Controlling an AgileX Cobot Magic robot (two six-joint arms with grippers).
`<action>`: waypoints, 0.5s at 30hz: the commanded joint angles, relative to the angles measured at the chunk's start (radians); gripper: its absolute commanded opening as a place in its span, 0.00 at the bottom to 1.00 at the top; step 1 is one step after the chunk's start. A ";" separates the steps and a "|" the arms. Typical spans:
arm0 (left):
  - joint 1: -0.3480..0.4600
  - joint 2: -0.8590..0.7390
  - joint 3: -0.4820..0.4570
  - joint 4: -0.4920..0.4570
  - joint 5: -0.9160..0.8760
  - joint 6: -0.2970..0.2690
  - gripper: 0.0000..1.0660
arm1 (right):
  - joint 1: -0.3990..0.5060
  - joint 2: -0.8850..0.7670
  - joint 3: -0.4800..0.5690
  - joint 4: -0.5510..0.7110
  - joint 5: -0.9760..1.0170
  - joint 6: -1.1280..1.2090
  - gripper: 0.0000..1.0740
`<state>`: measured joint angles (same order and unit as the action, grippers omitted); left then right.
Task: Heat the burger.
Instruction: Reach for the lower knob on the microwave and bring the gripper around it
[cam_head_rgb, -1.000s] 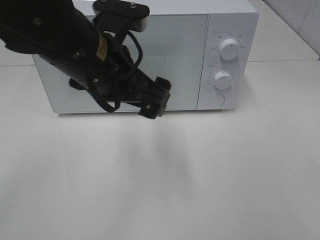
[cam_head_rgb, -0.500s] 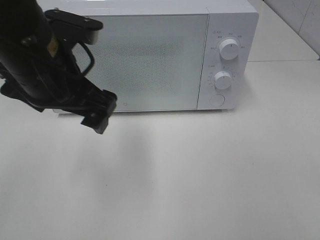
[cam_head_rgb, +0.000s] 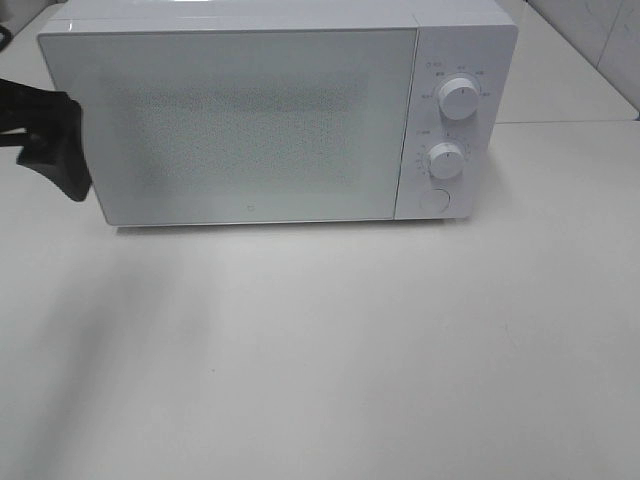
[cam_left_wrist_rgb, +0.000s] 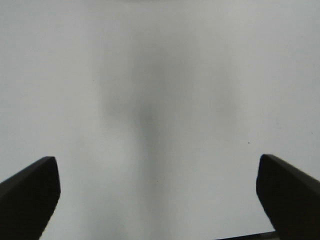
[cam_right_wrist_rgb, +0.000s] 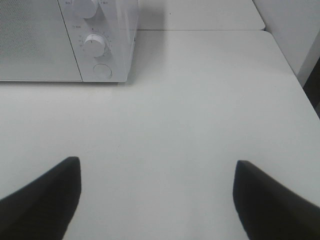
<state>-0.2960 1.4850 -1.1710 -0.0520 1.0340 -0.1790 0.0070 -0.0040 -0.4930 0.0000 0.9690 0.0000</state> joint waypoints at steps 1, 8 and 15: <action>0.052 -0.031 0.004 -0.010 0.025 0.019 0.95 | -0.004 -0.030 0.003 0.000 -0.009 0.000 0.69; 0.227 -0.101 0.006 -0.015 0.052 0.038 0.95 | -0.004 -0.030 0.003 0.000 -0.009 0.000 0.69; 0.297 -0.182 0.109 -0.059 0.017 0.035 0.95 | -0.004 -0.030 0.003 0.000 -0.009 0.000 0.69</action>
<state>-0.0030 1.3270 -1.0950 -0.0960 1.0640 -0.1450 0.0070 -0.0040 -0.4930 0.0000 0.9690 0.0050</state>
